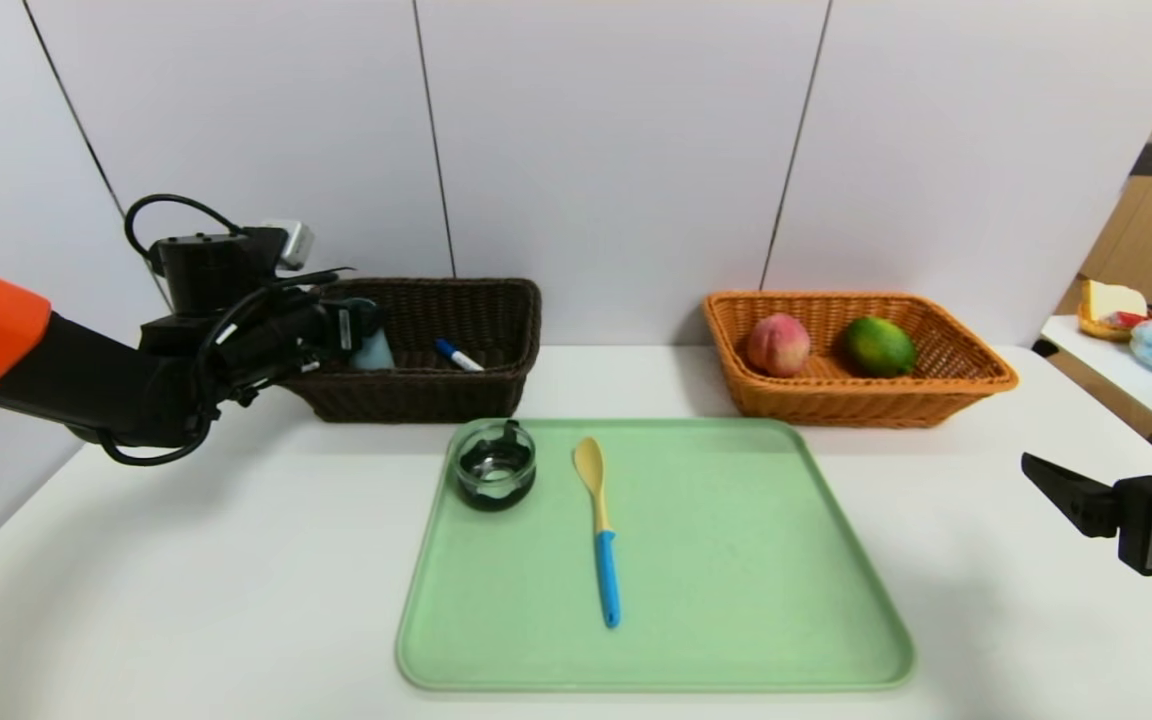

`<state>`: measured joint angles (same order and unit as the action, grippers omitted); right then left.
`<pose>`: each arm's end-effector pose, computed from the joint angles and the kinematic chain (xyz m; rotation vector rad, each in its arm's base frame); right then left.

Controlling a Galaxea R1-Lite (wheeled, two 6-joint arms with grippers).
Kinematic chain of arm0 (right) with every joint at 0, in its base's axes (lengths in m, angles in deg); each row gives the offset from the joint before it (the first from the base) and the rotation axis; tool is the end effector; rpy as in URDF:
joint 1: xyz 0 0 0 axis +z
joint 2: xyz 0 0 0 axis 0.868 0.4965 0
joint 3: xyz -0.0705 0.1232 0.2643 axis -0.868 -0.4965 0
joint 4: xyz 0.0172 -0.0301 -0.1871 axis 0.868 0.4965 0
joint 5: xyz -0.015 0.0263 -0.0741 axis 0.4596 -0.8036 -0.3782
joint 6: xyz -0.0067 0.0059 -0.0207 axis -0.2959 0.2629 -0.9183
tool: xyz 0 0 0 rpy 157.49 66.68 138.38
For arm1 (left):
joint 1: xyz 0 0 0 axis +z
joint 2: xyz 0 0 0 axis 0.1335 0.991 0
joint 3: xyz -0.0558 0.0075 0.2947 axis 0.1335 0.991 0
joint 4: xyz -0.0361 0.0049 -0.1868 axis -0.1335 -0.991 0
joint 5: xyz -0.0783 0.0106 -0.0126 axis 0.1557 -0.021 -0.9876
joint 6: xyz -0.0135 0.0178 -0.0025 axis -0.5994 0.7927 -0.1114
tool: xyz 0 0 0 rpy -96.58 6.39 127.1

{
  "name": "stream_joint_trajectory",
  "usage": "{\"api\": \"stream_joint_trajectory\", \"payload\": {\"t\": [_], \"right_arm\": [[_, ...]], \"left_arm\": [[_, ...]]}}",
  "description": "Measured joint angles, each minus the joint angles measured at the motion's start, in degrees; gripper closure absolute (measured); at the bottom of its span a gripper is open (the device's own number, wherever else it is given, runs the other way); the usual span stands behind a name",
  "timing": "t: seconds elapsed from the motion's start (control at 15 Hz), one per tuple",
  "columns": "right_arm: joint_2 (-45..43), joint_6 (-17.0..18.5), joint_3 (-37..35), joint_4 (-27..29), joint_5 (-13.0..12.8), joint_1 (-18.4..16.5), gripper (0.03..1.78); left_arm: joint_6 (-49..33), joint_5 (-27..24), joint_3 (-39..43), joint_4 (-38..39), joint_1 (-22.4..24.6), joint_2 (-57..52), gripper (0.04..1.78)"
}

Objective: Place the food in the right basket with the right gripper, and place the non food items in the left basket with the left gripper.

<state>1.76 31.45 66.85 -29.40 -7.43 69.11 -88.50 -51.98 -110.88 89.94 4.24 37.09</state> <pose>0.1467 0.0171 0.1902 -0.2059 0.3100 -0.0786 0.4026 -0.0269 0.1690 0.0189 0.1241 -0.1852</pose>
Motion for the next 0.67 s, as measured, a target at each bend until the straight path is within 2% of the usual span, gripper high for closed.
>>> {"api": "stream_joint_trajectory", "payload": {"t": [0.47, 0.67], "right_arm": [[0.04, -0.02, -0.09, -0.02, -0.02, -0.01, 0.12], [0.01, -0.13, -0.55, -0.02, 0.0, 0.0, 0.12]], "left_arm": [[-0.99, -0.41, 1.49, 2.04, -0.94, -11.06, 0.18], [-5.14, -0.24, 11.4, 2.78, -6.36, -20.15, 0.16]]}}
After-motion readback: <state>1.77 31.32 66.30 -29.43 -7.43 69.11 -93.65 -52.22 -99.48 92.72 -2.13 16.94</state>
